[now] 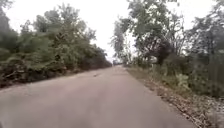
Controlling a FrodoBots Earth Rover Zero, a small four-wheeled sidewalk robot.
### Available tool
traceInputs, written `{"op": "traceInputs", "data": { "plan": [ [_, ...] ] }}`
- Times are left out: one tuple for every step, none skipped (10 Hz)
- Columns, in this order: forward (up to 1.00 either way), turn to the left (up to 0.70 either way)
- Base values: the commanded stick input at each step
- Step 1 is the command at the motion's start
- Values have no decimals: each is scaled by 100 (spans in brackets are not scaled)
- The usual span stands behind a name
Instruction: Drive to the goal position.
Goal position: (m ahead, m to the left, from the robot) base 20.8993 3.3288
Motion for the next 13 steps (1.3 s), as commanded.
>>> {"op": "traceInputs", "data": {
  "plan": [
    [100,0],
    [100,0],
    [100,-4],
    [100,-28],
    [100,-38],
    [100,-23],
    [100,-5],
    [100,0],
    [100,0],
    [100,0],
    [100,0],
    [100,0],
    [100,0]
  ]
}}
